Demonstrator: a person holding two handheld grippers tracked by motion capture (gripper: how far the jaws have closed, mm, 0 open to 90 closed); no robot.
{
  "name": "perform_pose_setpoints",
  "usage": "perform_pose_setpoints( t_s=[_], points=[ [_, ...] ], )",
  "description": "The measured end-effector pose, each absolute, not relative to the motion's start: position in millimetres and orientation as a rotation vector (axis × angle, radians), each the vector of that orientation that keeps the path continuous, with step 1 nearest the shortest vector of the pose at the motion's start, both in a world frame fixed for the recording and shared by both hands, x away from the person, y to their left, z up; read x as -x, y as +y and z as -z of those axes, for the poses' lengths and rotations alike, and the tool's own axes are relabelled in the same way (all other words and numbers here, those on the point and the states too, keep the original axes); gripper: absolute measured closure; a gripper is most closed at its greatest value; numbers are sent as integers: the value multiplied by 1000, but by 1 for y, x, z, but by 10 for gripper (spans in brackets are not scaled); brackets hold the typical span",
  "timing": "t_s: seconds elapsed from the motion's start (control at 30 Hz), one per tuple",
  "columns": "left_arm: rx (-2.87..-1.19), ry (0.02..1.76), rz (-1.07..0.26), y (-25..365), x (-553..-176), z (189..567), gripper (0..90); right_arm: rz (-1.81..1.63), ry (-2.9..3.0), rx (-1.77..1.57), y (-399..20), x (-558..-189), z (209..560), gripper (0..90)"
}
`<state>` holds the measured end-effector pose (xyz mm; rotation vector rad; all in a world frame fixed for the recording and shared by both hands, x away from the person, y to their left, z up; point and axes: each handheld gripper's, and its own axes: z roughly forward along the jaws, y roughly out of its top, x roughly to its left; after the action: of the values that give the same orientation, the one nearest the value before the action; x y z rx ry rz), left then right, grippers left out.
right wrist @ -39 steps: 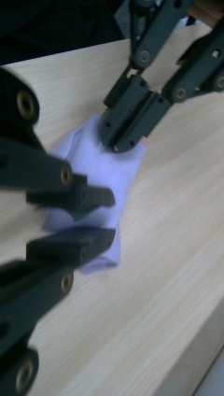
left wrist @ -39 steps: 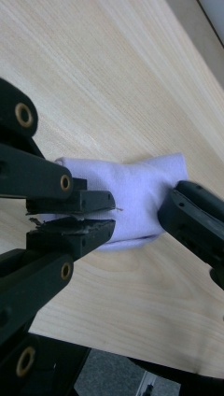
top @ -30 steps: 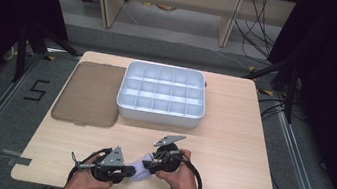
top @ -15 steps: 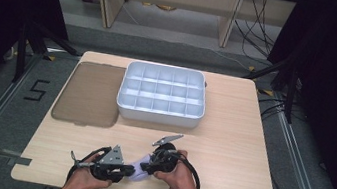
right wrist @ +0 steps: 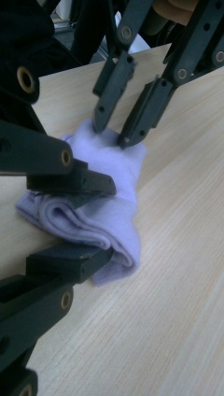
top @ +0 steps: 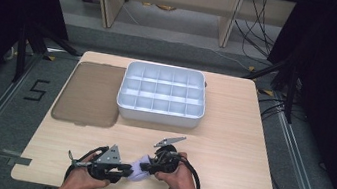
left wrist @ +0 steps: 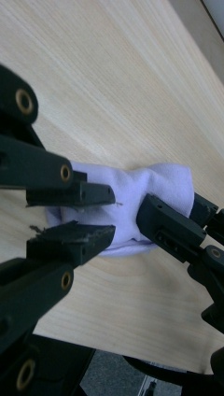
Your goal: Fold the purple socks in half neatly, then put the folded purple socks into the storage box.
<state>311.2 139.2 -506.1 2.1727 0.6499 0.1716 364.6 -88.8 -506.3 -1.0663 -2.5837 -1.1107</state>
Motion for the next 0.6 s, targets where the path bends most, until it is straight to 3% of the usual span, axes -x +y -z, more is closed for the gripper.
perform_pose_setpoints(
  t_s=[0.17,0.53,0.6],
  points=[
    [-2149,691,-169,155,-304,503,600,1118,-2609,1053,-87,-363,505,709],
    [-2089,842,-181,192,-294,503,389,1131,-2687,968,-80,-359,498,744],
    [-2106,832,-187,196,-296,504,358,1153,-2714,949,-77,-356,492,784]
  ],
)
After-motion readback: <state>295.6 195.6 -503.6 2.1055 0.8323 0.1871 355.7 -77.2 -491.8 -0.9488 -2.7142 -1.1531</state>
